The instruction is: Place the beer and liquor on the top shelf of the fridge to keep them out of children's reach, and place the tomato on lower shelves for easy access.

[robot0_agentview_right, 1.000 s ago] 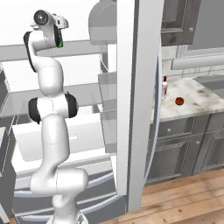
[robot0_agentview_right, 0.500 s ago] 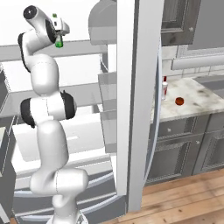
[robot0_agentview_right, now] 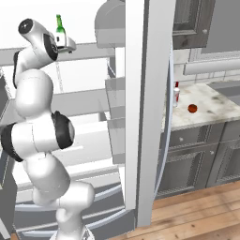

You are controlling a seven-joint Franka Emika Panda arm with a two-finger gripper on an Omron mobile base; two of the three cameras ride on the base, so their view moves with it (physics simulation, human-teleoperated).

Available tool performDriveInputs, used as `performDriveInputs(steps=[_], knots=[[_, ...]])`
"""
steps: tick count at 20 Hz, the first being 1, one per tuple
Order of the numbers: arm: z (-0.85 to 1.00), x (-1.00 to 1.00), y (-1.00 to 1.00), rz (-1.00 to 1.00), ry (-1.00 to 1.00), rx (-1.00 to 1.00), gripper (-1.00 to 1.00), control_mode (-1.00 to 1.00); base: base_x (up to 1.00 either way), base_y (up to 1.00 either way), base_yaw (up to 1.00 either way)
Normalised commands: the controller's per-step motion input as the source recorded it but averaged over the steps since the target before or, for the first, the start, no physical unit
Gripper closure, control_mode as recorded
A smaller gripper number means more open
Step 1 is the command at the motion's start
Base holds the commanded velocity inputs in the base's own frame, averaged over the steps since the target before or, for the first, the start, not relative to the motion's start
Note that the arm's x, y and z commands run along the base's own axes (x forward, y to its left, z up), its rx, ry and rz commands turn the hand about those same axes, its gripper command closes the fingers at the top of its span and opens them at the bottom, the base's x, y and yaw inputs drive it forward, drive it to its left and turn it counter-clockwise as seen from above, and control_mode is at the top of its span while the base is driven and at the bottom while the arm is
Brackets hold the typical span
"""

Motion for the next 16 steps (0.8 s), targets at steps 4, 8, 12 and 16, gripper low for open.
performDriveInputs(steps=[4, 8, 12, 16], knots=[[0.00, -1.00, -0.61, 0.00, 0.07, 0.00, -1.00, -1.00, 0.00, 0.00, 0.00], [0.00, -1.00, -0.51, 0.03, 0.10, 0.00, -1.00, -1.00, 0.00, 0.00, 0.00], [-0.01, -0.98, -0.19, 0.15, 0.11, 0.00, -1.00, -1.00, 0.00, 0.00, 0.00], [-0.08, -0.86, -0.10, 0.22, 0.10, 0.01, -1.00, -1.00, 0.00, 0.00, 0.00]])
